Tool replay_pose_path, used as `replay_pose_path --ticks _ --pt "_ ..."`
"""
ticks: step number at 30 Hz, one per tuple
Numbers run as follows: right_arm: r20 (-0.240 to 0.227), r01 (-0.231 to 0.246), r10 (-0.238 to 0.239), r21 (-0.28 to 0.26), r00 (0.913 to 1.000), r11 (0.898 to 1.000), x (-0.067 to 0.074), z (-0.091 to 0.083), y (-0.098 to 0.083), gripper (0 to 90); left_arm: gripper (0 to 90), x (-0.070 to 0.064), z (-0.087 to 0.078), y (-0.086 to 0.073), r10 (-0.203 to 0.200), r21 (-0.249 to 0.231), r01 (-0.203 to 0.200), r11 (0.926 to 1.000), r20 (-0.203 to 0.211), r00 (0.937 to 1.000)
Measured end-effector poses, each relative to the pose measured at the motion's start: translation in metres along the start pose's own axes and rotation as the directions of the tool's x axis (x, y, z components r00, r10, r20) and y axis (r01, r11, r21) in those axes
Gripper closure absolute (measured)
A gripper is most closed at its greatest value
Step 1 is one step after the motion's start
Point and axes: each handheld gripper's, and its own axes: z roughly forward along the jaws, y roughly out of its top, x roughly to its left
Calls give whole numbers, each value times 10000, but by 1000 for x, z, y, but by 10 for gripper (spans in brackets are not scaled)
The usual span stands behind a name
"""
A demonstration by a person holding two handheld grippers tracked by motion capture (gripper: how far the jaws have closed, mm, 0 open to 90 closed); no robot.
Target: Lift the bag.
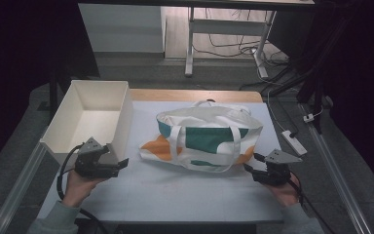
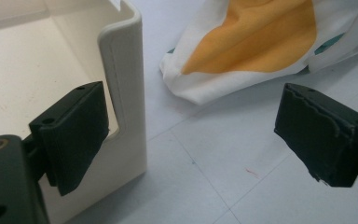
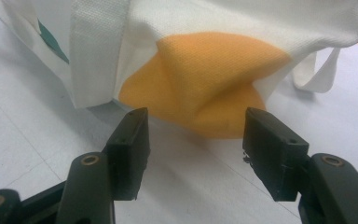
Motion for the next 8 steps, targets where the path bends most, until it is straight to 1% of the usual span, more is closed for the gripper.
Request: replay_pose_path --ticks 8 --pt "-8 11 -11 -12 10000 10000 0 1 0 413 96 0 0 0 5 17 -5 10000 -10 10000"
